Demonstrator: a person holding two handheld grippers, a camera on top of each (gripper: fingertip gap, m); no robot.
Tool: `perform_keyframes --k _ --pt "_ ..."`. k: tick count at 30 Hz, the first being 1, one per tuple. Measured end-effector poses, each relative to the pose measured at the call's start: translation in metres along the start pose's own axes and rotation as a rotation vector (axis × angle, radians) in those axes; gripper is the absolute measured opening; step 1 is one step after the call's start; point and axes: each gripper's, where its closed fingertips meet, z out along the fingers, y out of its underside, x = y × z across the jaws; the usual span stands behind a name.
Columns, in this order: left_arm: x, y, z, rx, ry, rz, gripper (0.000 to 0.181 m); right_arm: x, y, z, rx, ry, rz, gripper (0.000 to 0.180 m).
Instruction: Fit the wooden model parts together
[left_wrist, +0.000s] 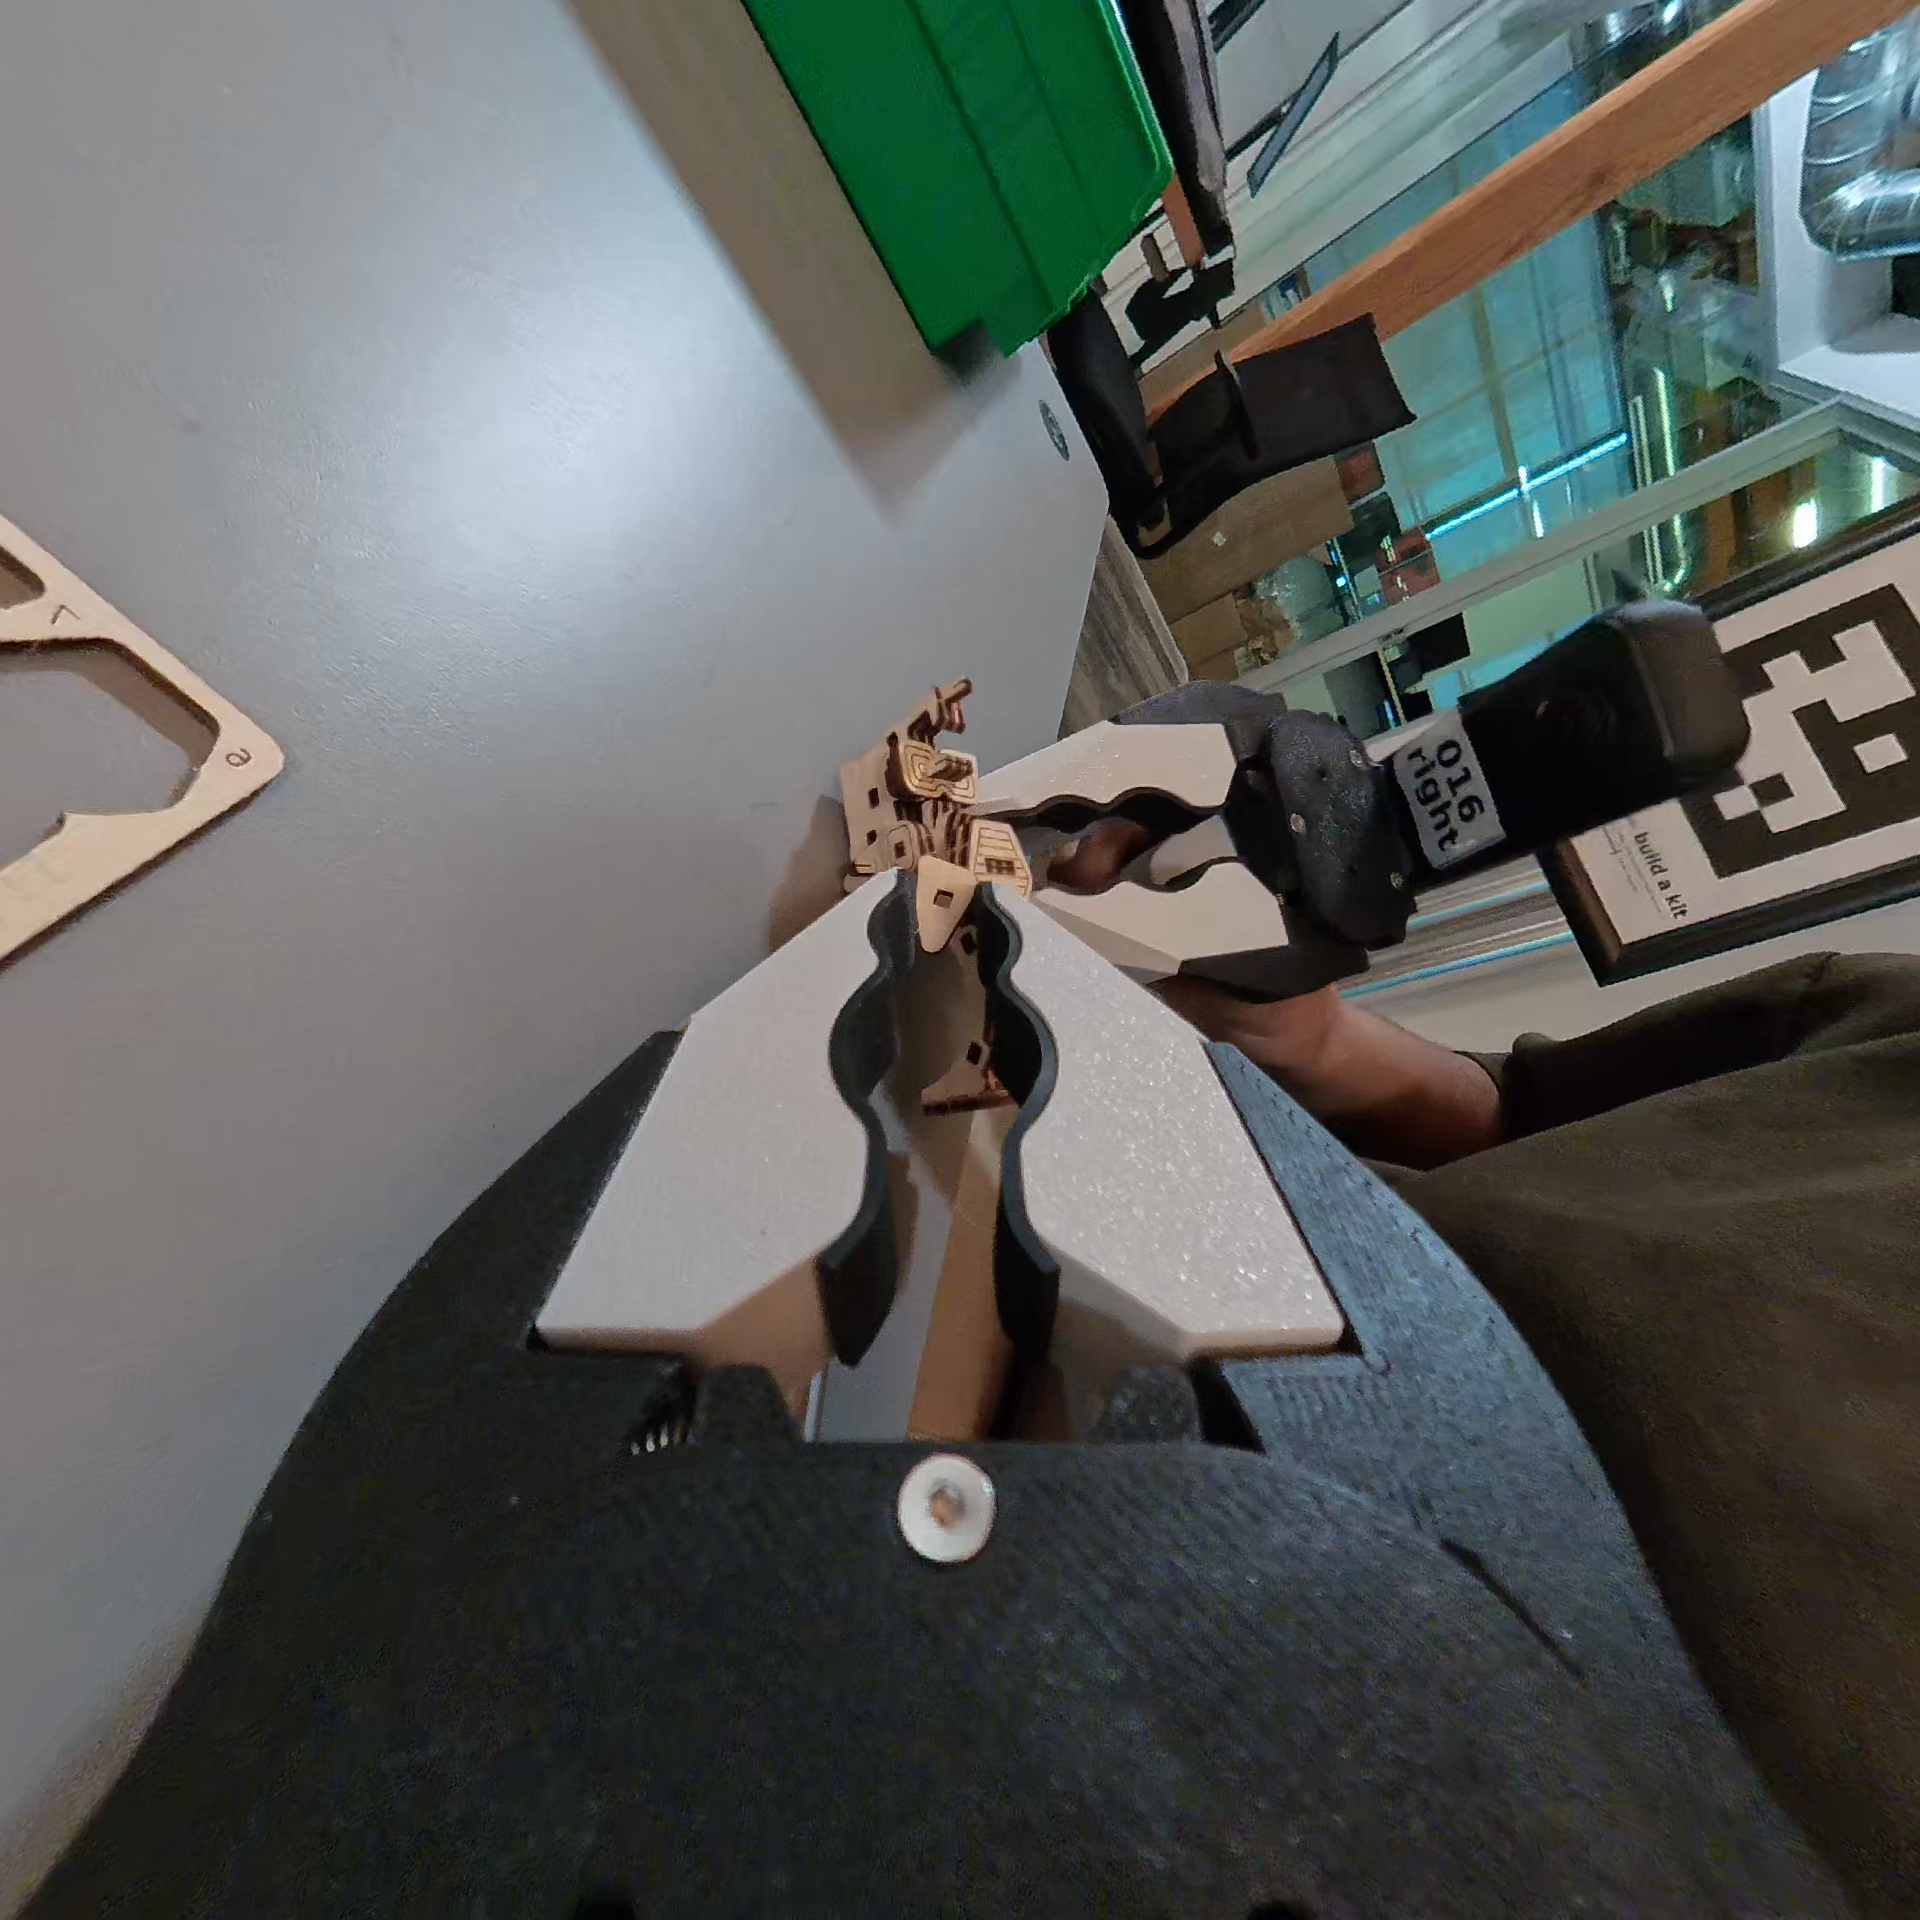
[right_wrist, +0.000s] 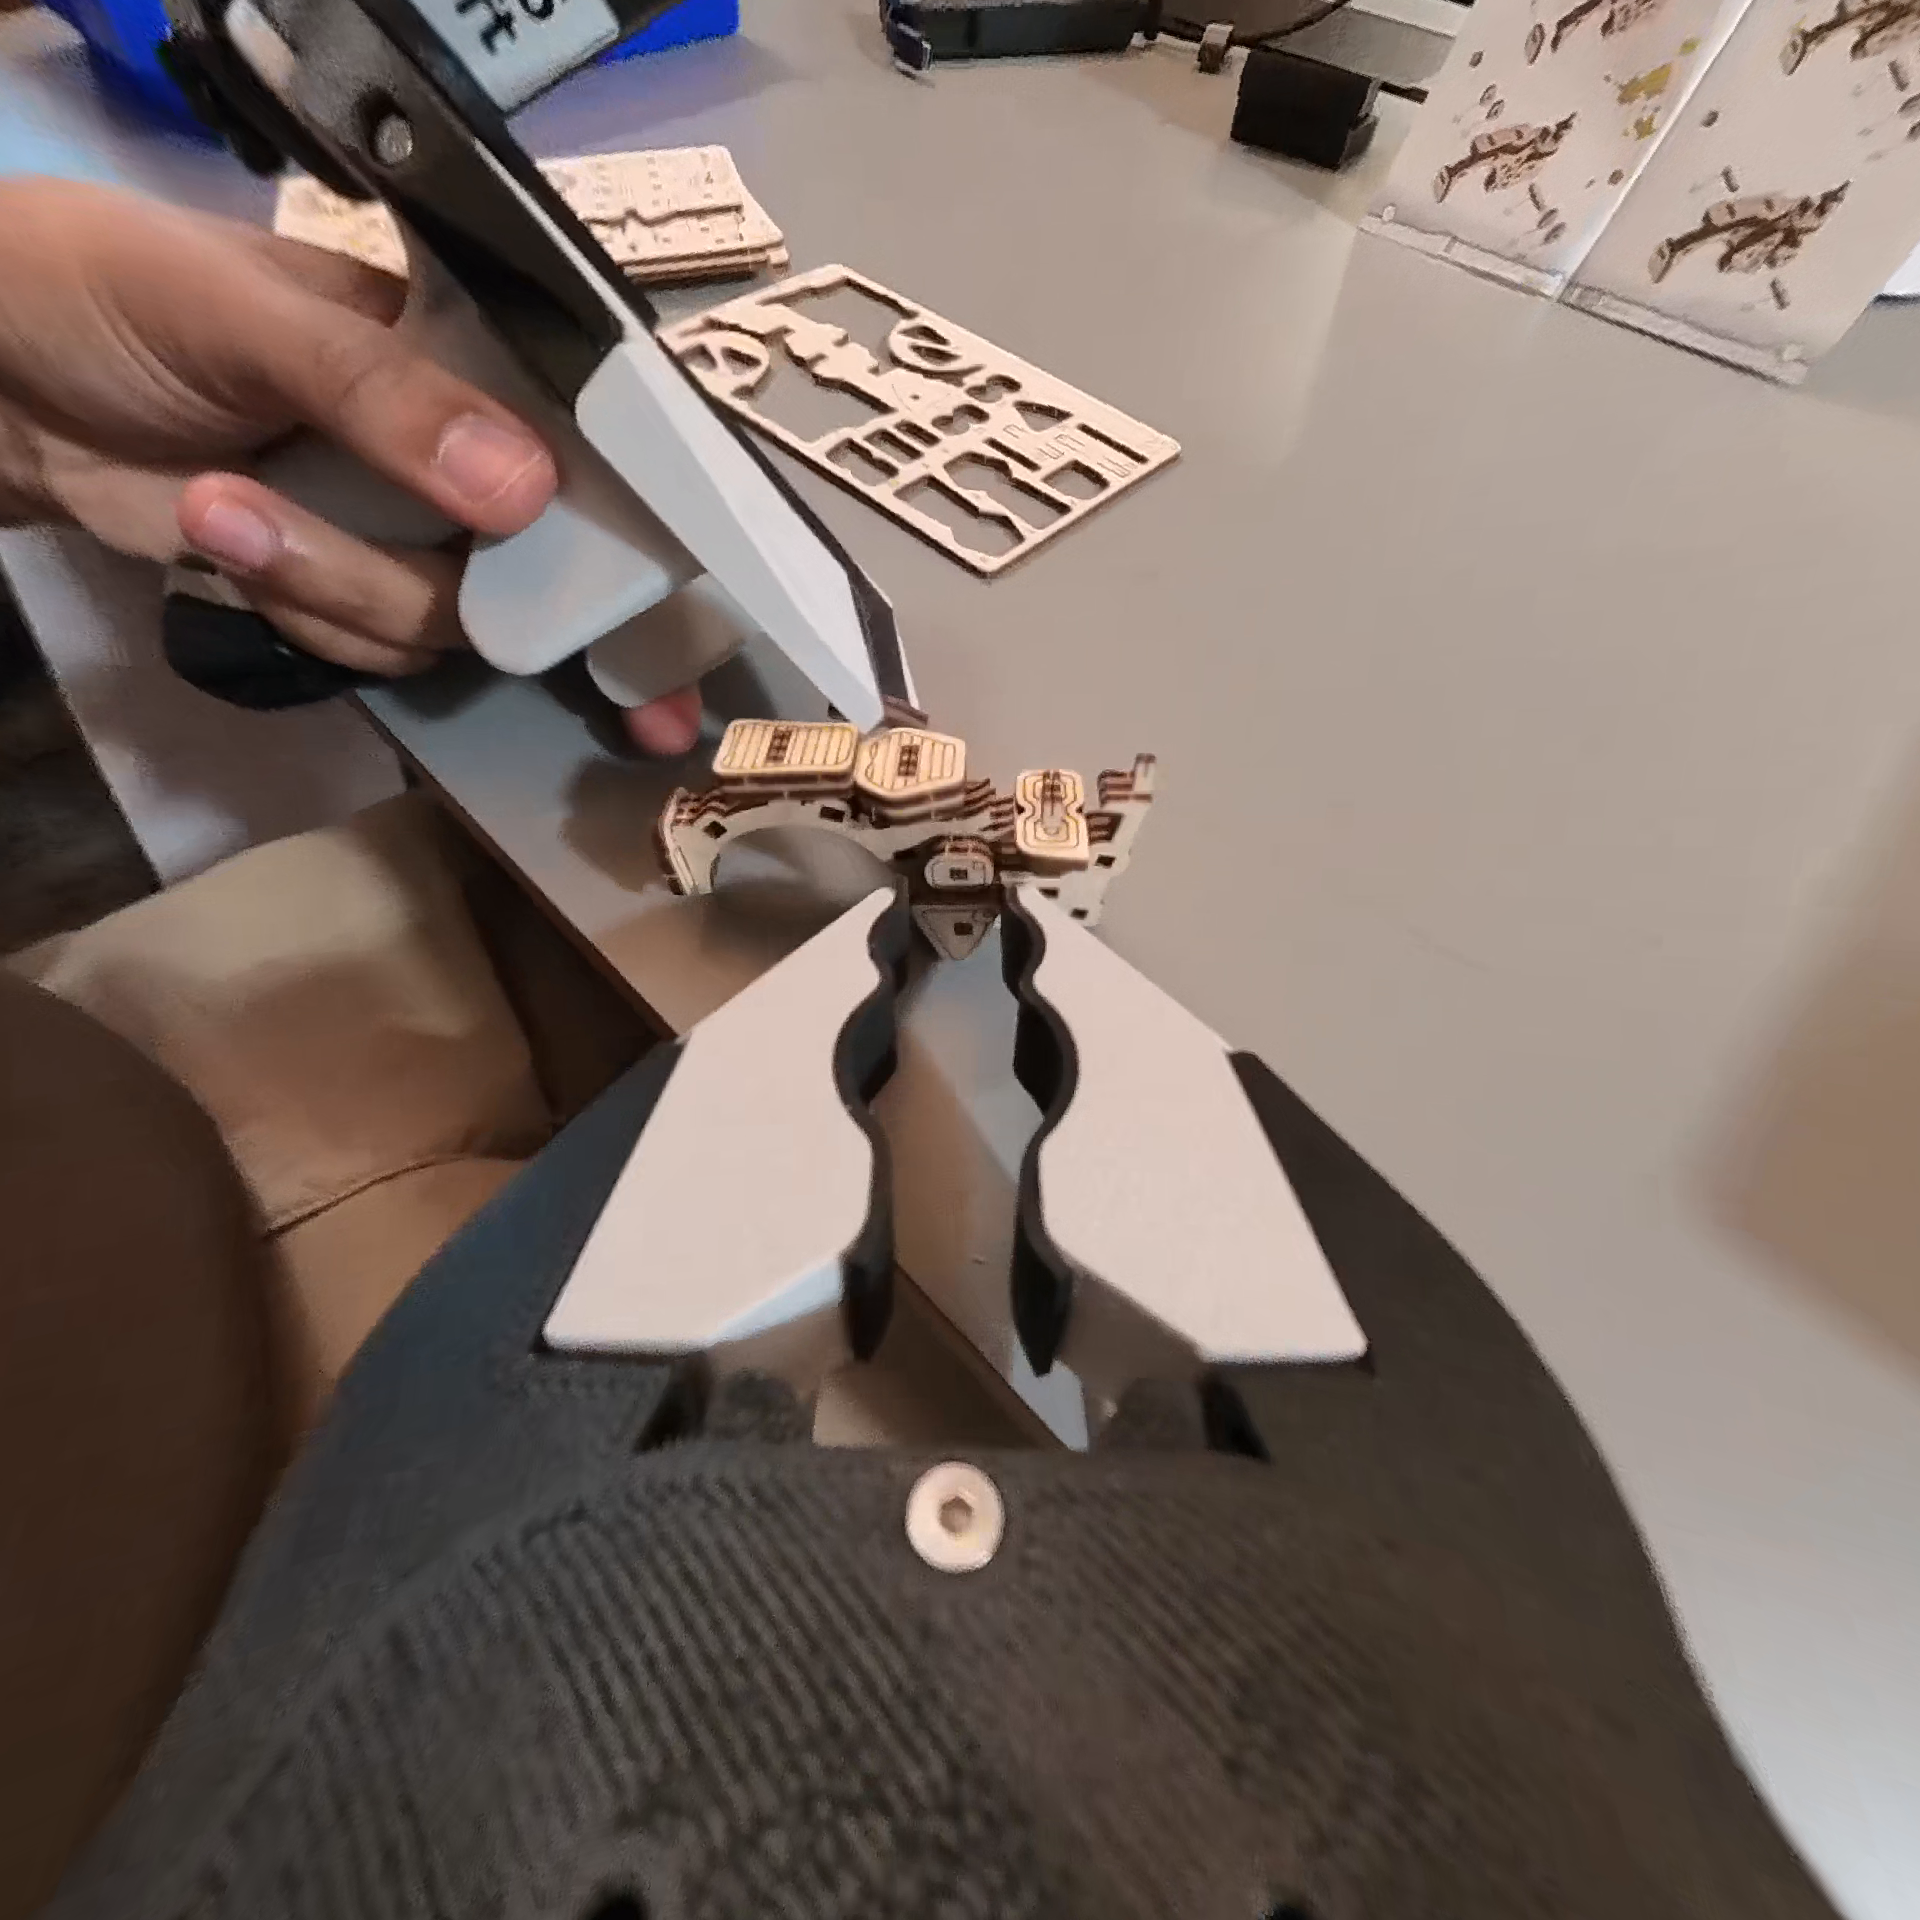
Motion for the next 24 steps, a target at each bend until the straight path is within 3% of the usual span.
perform_keyframes --k 1,7,12,17,24 --pt "0.001 -0.001 -0.001 0.008 0.007 -0.002 0.008 0.001 -0.001 -0.001 0.008 -0.009 0.025 0.016" --pt "0.012 -0.025 -0.016 0.144 0.094 -0.006 0.008 0.005 -0.015 -0.009 0.108 -0.082 0.180 0.016" --pt "0.039 -0.046 -0.034 0.287 0.234 0.065 0.008 -0.006 -0.055 -0.030 0.336 -0.329 0.372 0.015" --pt "0.053 -0.039 -0.028 0.276 0.212 0.197 0.008 0.003 -0.076 -0.047 0.489 -0.491 0.569 0.015" --pt "0.077 -0.033 -0.021 0.326 0.248 0.273 0.008 -0.007 -0.092 -0.054 0.563 -0.589 0.590 0.015"
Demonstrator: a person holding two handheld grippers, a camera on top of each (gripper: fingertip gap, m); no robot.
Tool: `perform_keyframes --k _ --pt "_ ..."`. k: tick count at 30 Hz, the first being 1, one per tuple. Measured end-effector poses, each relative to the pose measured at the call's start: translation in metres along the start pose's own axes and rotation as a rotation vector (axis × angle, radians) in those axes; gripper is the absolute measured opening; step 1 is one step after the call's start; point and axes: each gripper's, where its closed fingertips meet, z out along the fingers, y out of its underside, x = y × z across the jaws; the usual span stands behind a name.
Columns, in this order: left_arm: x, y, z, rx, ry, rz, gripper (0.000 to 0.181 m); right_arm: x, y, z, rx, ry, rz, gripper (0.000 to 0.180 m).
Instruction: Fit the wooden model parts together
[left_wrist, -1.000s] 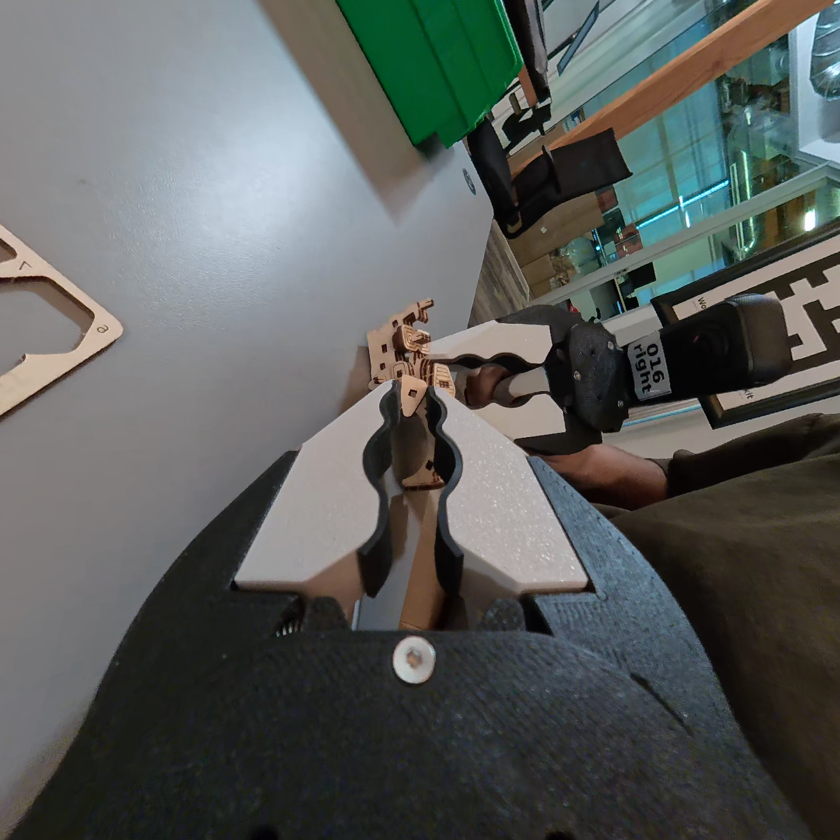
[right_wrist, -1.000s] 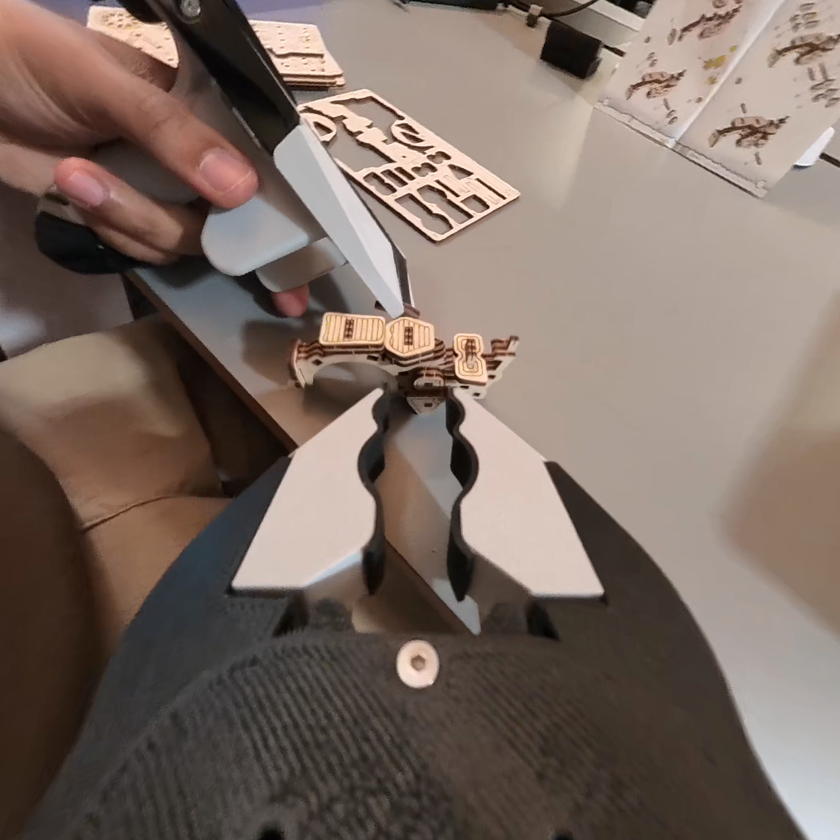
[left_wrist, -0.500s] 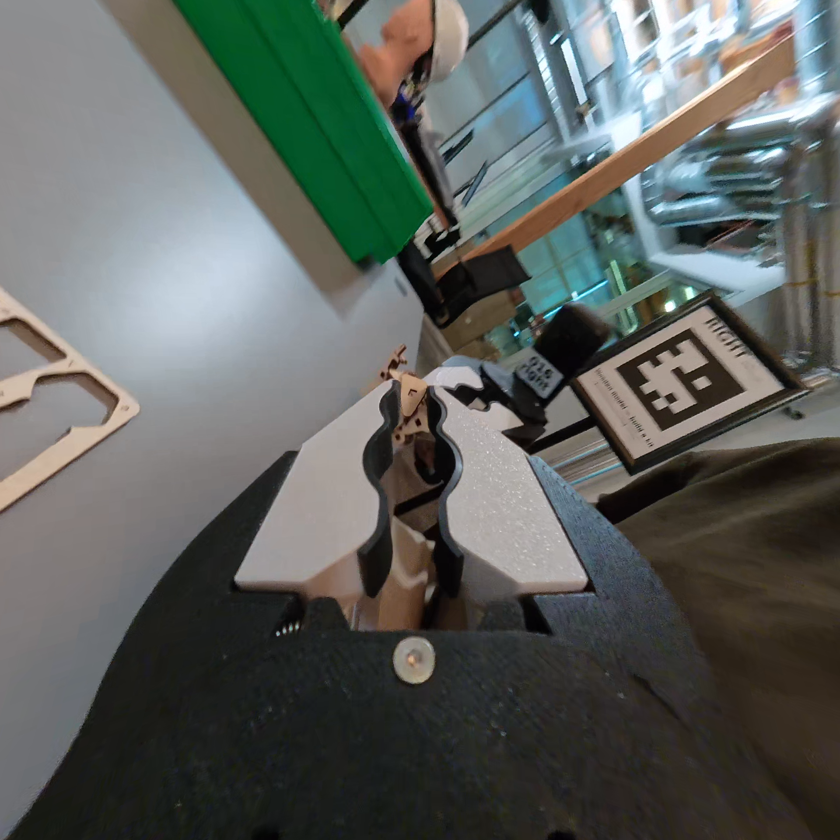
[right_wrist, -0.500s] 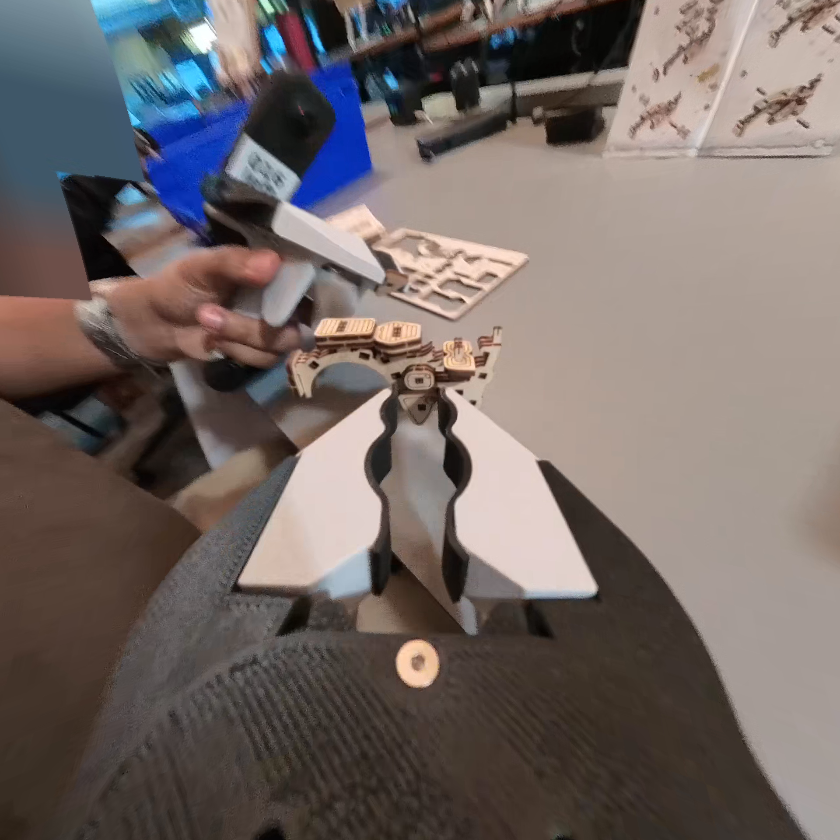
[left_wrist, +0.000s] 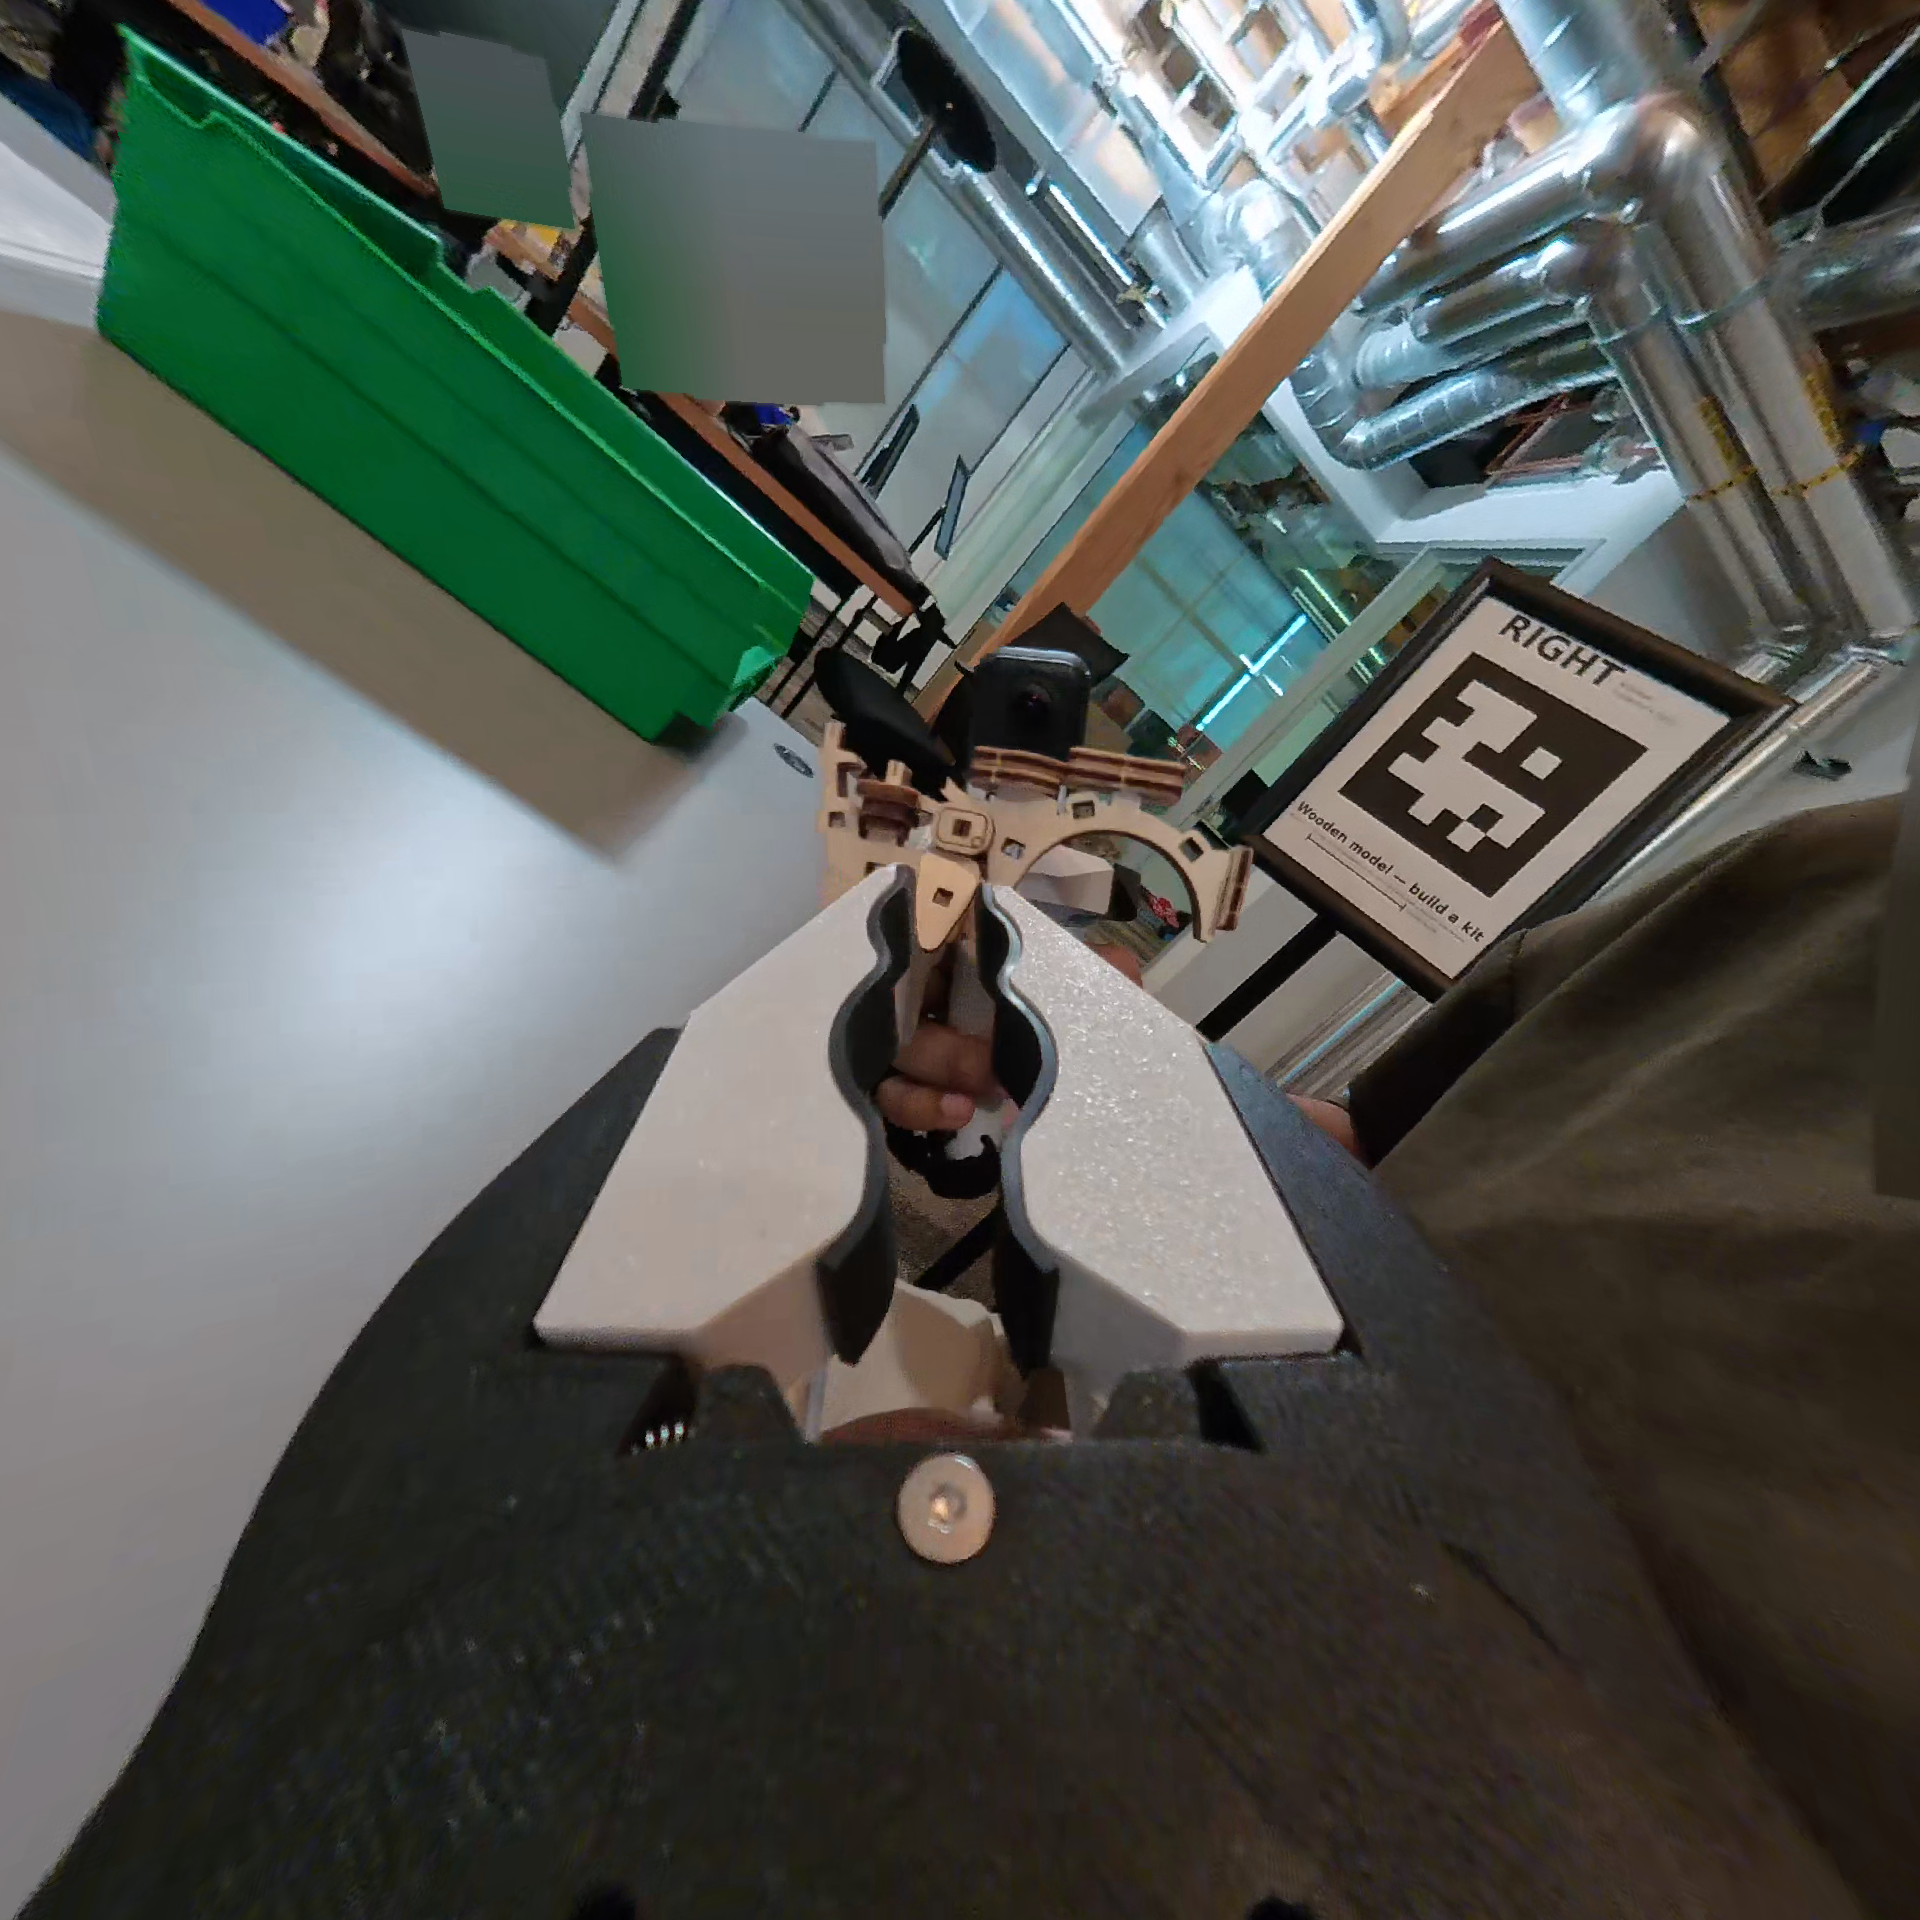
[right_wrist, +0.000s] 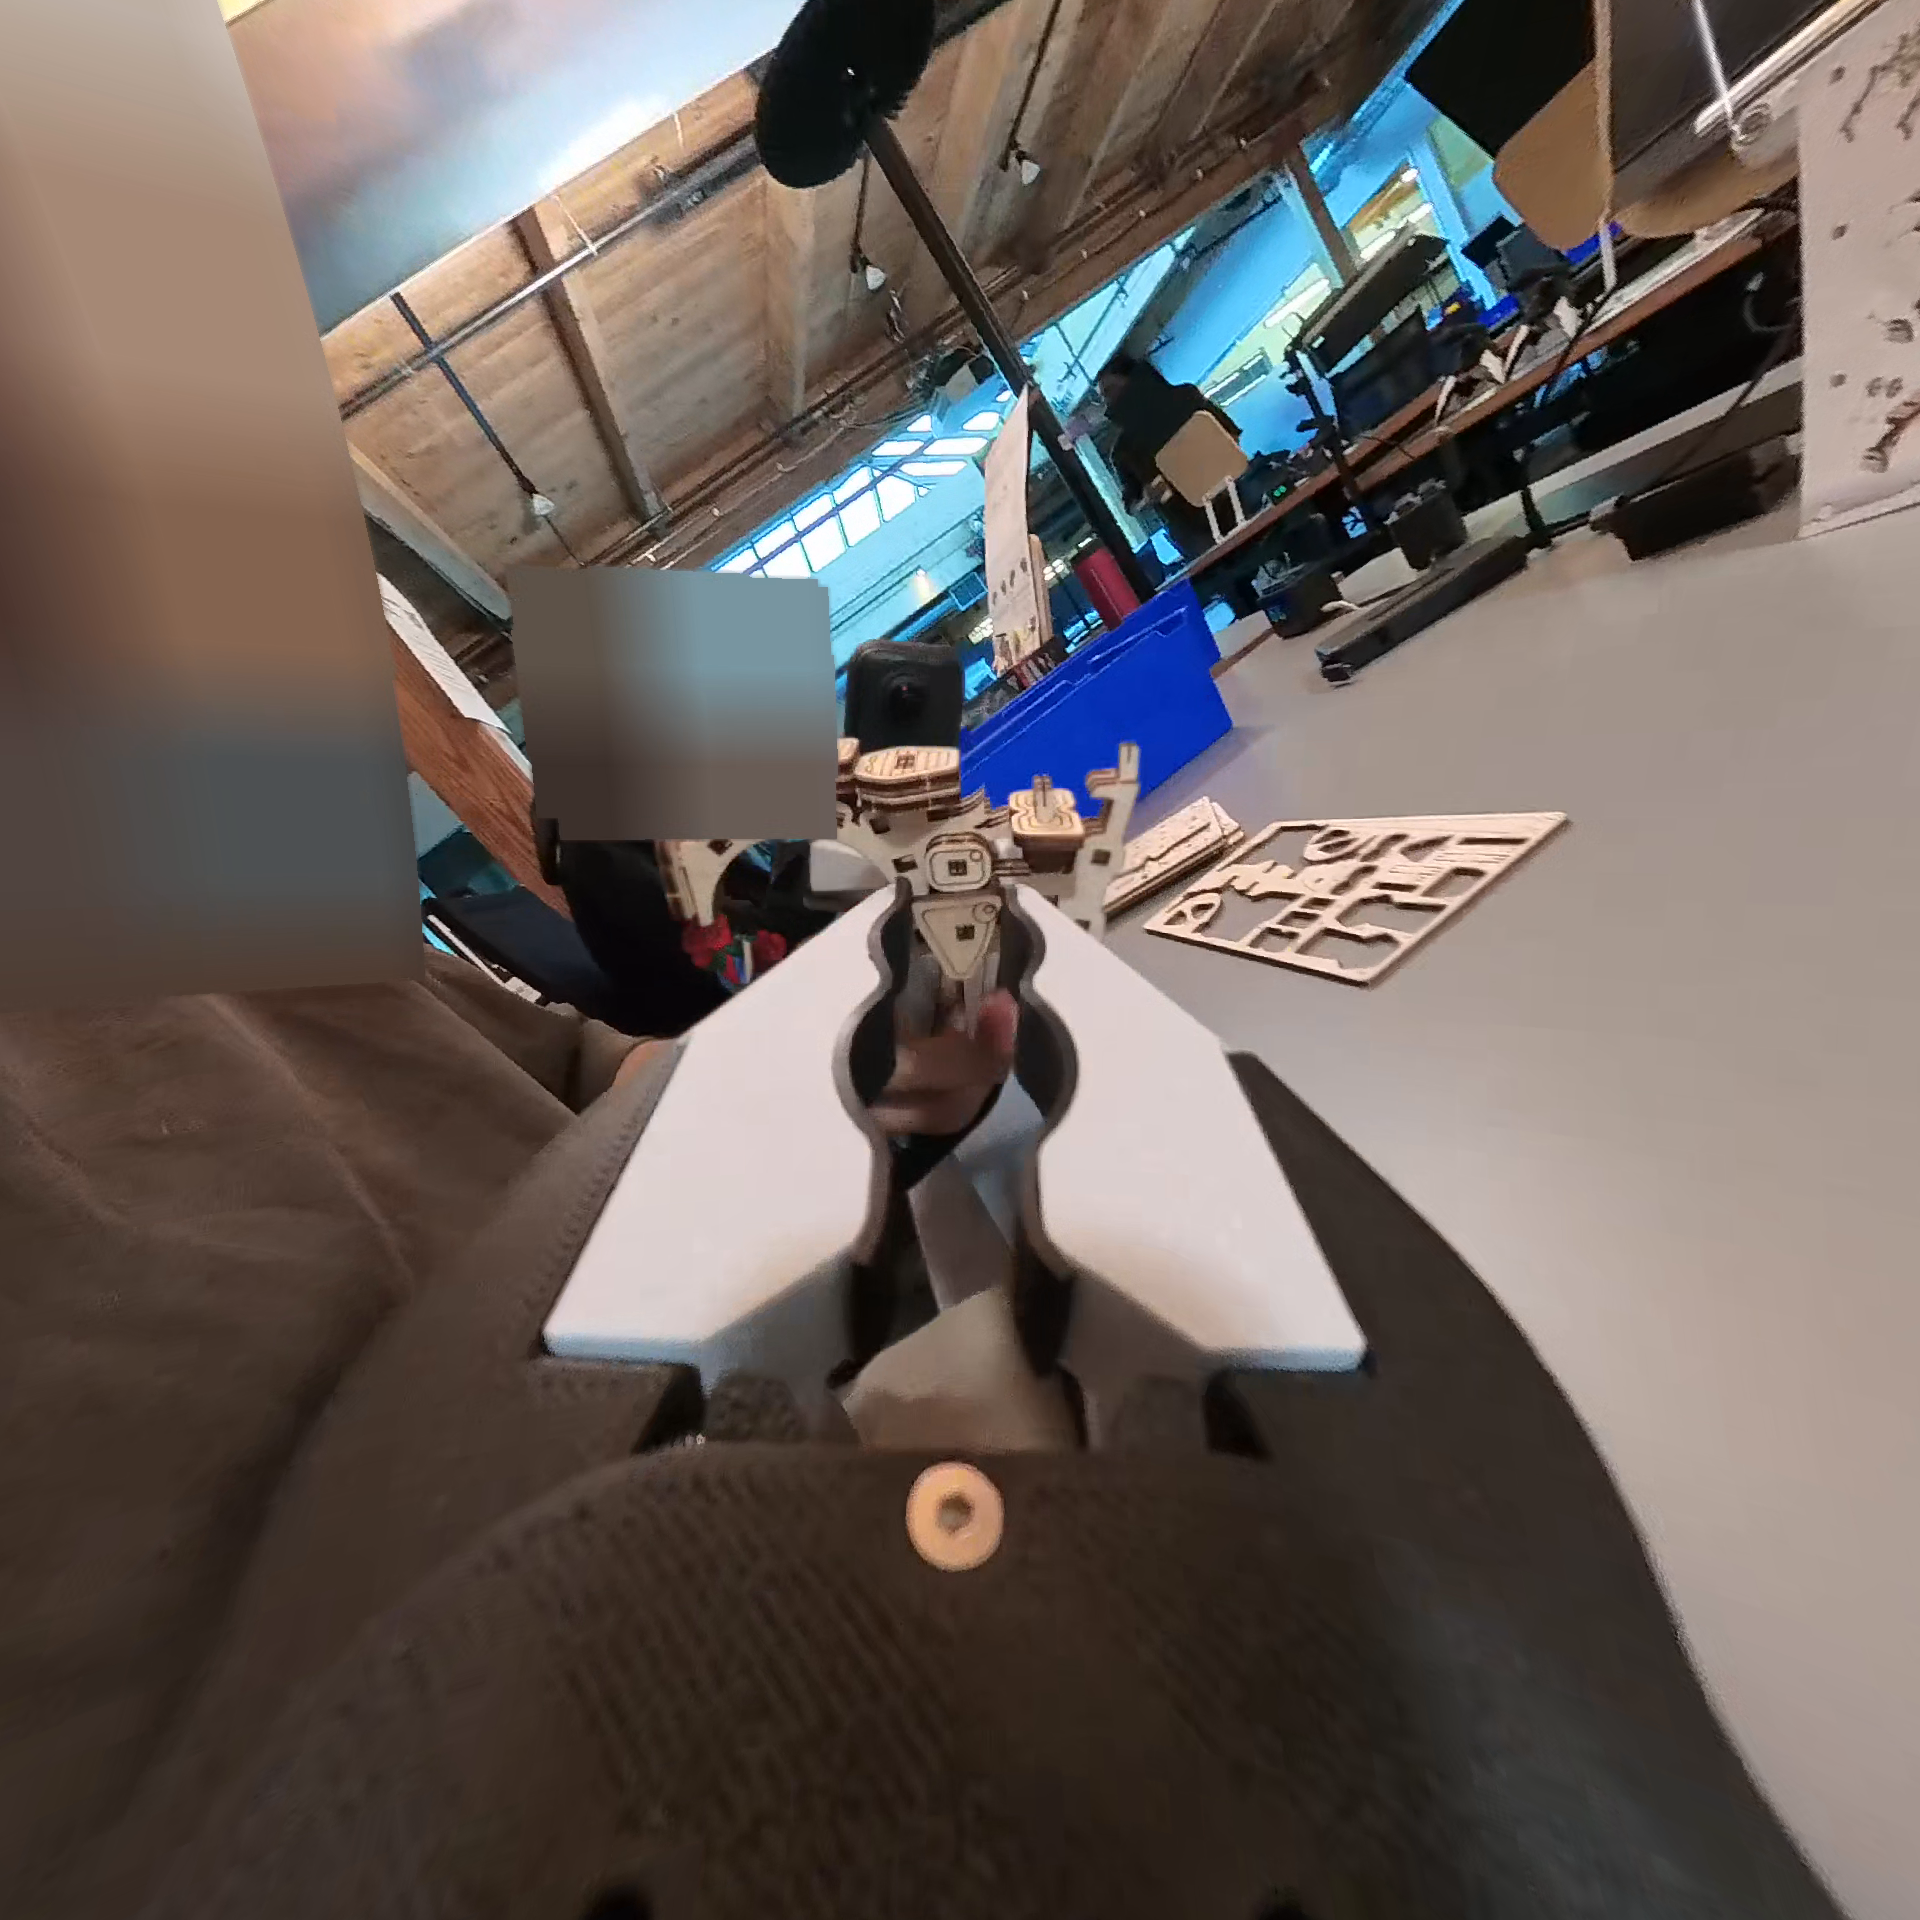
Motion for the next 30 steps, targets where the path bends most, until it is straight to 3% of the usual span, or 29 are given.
perform_keyframes --k 30 --pt "0.0090 -0.0008 0.0005 0.029 0.068 -0.035 0.008 -0.0097 -0.0032 0.0007 -0.018 0.000 -0.087 0.015"
